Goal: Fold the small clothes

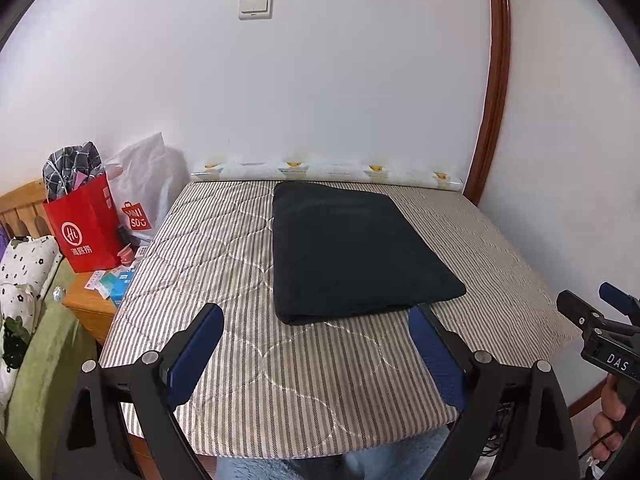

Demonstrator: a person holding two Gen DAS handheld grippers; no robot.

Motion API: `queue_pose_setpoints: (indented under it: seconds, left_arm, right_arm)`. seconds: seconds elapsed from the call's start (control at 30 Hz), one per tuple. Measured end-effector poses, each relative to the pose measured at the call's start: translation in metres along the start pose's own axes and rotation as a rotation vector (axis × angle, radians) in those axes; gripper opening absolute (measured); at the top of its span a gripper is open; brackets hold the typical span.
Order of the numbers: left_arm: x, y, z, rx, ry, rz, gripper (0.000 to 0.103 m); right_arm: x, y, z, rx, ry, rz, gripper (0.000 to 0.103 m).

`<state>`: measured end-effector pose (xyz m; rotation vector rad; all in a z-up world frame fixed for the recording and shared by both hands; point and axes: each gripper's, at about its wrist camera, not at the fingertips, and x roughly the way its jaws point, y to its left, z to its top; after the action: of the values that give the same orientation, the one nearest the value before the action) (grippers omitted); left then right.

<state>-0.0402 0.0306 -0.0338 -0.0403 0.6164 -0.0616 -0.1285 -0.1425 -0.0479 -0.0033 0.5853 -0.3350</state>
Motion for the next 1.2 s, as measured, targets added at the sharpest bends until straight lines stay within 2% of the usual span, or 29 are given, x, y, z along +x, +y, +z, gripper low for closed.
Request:
queue_pose_setpoints:
  seconds: [1.2]
  left_arm:
    - [0.0009, 0.0004, -0.001, 0.001, 0.011, -0.001, 0.094]
  right_arm:
    - [0.0002, 0.0074, -0.0022, -0.005, 0.019, -0.034, 0.102]
